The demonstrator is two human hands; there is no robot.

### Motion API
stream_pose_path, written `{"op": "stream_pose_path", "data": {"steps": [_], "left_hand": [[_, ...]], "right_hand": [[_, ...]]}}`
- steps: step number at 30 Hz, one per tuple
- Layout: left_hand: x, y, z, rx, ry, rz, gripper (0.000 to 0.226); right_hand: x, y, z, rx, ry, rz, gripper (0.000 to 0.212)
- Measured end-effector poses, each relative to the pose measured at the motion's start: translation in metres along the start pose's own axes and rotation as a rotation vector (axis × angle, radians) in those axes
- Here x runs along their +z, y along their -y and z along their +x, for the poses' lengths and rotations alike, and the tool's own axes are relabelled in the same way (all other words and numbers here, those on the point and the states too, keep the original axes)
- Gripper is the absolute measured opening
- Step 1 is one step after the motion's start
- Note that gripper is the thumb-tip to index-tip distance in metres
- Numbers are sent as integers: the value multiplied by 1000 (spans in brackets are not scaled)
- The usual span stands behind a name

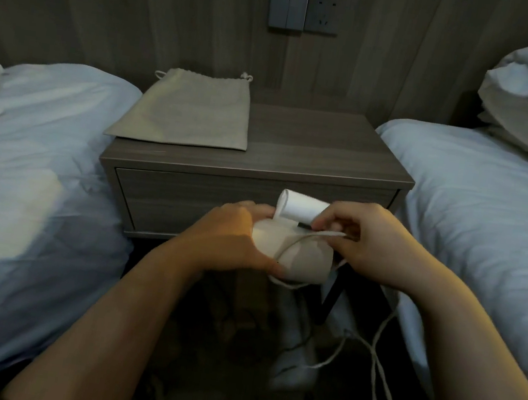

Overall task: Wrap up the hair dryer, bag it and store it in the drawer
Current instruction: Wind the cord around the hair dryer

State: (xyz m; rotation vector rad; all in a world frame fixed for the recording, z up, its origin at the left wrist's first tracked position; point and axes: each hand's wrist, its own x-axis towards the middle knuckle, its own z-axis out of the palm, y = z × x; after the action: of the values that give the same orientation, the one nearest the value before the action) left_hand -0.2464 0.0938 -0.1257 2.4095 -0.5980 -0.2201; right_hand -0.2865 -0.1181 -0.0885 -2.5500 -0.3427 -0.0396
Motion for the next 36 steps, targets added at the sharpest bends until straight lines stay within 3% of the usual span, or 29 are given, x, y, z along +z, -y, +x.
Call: {"op": "stream_pose_path", "data": {"steps": [2,4,7,9,13,16,19,23,24,26,30,34,36], "left_hand": [[-1,3,-1,12,81,10,74],[-1,6,0,24,146,42,74],[1,9,0,52,251,18,73],[3,12,0,91,282,0,69],[5,15,1,86,359,-87,62],[2,18,2,63,419,-231,59],[2,22,1,66,449,-345,66],[9,21,3,77,420,-467,62],[11,21,4,79,393,-518,65],[15,22,7,68,339,-649,72],[22,23,12,9,240,-844,89],[24,21,15,-26,186,-991,91],[26,18,16,-37,155,-1025,92]], "right_hand": [[-1,-4,0,-26,-10,2,16],[-2,-7,1,10,-126,-18,8],[-5,-17,5,146,-276,-49,34],[-5,-29,8,167,-304,40,36],[-4,-56,9,147,-116,447,16],[2,-73,11,106,24,749,22],[7,-76,14,107,69,874,21],[18,-70,19,174,-16,968,9],[22,-68,20,181,-19,1026,16],[33,-67,23,122,31,1125,53],[45,-68,29,100,-134,1006,70],[47,-64,23,76,-110,1021,56],[45,-57,21,83,-119,950,30]]}}
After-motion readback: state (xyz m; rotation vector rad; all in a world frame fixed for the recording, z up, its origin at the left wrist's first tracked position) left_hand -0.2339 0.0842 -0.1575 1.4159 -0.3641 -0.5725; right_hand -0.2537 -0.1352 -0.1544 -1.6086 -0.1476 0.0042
